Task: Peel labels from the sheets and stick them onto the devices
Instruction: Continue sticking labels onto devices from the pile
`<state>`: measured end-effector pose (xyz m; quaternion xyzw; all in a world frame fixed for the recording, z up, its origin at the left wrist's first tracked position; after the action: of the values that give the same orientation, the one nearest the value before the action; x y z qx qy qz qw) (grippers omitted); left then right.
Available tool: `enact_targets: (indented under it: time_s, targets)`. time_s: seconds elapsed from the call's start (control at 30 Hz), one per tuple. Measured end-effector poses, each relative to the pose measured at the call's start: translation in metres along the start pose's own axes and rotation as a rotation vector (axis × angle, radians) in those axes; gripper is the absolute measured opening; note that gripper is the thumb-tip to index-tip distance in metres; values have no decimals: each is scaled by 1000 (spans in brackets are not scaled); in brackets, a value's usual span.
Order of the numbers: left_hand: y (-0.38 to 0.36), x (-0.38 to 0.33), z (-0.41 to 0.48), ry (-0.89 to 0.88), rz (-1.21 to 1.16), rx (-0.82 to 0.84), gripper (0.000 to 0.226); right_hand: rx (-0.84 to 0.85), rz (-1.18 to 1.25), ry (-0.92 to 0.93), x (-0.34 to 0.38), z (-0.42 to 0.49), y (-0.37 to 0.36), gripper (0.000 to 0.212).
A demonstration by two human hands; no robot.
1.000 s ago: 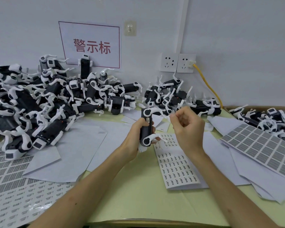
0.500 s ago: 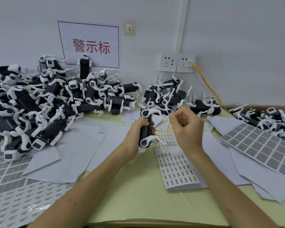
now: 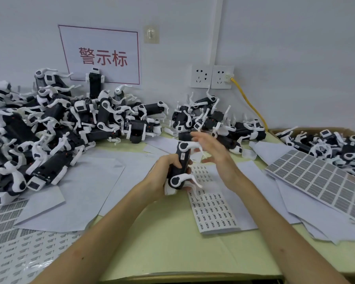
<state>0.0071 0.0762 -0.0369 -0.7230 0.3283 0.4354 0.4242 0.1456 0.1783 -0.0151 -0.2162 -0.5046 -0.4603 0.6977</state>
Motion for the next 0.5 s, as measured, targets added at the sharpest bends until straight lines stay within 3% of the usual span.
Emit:
enact_targets:
  time_s: [0.07,0.17,0.3,0.4,0.5]
  targets:
    - [3,2,3,21,29,27,44,102,-72,-24,-3,1,3,32]
    - [8,3,10,12,76,64,55,112,-124,-47,-1,5,15,15]
    - [11,3,15,45,191,43,76,211,-154,-195,-5,6,33,52]
    - [15,5,15,121,259,52,96,271,-167,-315,-10,4,36,26]
    - [12,2,16,27,233,-35,78,309,-28,-411,-9,6,51,15]
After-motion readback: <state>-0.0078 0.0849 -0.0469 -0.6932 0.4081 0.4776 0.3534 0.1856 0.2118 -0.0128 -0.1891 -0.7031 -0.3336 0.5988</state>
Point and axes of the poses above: each hand's wrist, its own z-axis towards the middle knuckle, its own y-axis out of the back of the hand, x = y × z, the point moved 1 cm from there along z, towards the middle knuckle, and after that the axes turned 13 degrees about -x, right-handed, at the moved point
